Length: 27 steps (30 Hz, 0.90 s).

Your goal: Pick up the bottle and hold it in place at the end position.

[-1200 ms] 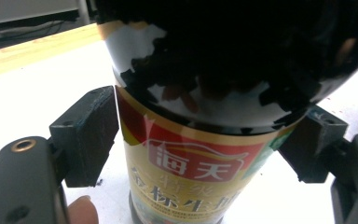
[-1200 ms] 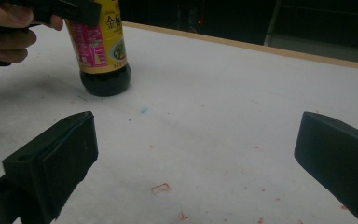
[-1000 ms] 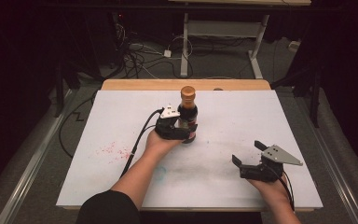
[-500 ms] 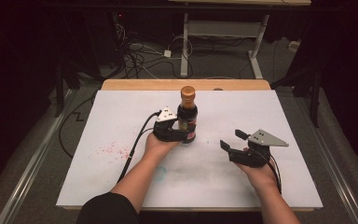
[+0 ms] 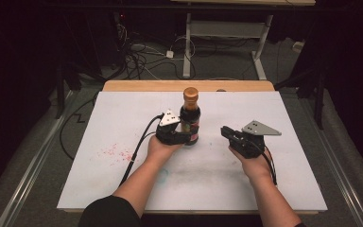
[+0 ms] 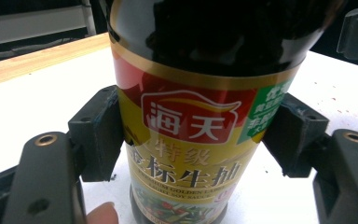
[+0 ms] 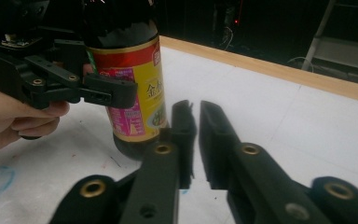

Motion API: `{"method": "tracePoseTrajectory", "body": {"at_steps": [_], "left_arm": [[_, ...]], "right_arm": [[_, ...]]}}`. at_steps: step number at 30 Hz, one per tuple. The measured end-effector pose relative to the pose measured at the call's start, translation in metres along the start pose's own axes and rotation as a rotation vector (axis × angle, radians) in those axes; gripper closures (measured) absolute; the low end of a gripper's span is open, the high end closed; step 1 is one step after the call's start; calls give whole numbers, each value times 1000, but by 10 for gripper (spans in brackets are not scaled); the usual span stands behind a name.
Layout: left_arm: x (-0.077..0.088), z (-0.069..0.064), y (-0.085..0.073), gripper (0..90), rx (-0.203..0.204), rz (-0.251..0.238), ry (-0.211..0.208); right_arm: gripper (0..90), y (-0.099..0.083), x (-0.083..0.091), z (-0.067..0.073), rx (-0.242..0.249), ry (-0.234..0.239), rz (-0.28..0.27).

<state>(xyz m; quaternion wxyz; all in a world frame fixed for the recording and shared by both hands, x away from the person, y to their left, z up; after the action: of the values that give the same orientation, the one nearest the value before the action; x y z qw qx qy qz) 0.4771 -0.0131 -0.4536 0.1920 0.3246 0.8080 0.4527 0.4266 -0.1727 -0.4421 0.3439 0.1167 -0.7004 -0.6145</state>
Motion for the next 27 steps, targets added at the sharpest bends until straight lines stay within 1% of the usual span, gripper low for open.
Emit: {"method": "tracePoseTrajectory", "body": {"at_steps": [1,6,9,10,12,13,17,18,19,20,24,27], "left_arm": [[0,0,0,272,-1,0,0],[0,0,0,272,-3,2,6],[0,0,0,273,-4,1,7],[0,0,0,274,-4,1,7],[0,0,0,274,-4,2,7],[0,0,0,274,-4,2,7],[0,0,0,274,-2,3,8],[0,0,0,274,-1,3,8],[0,0,0,274,-2,3,8],[0,0,0,274,-2,4,8],[0,0,0,274,-2,5,8],[0,0,0,274,-2,5,8]], "right_arm": [[900,2,-2,0,3,0,3],[900,7,-6,2,14,-5,7],[900,12,-8,4,21,-1,8],[900,16,-9,6,33,0,3],[900,18,-10,7,37,1,1],[900,23,-12,8,38,6,-1],[900,30,-13,10,42,16,-8],[900,34,-14,11,42,20,-18],[900,34,-14,11,42,20,-18],[900,38,-14,11,38,22,-28],[900,44,-15,12,36,28,-29],[900,53,-16,13,32,49,-31]]}}
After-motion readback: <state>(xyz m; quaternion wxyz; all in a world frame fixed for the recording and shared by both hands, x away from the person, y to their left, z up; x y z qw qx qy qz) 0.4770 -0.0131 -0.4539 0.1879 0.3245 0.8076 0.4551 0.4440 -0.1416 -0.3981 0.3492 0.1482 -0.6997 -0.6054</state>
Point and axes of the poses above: each handheld gripper's, and its own axes: x roughly backward along the jaws, y roughly out of its top, z roughly to its left, the point moved 6 cm from there along -x, roughly forward along the jaws, and after that the axes turned 1 degree about -z, right-handed, at the moved point
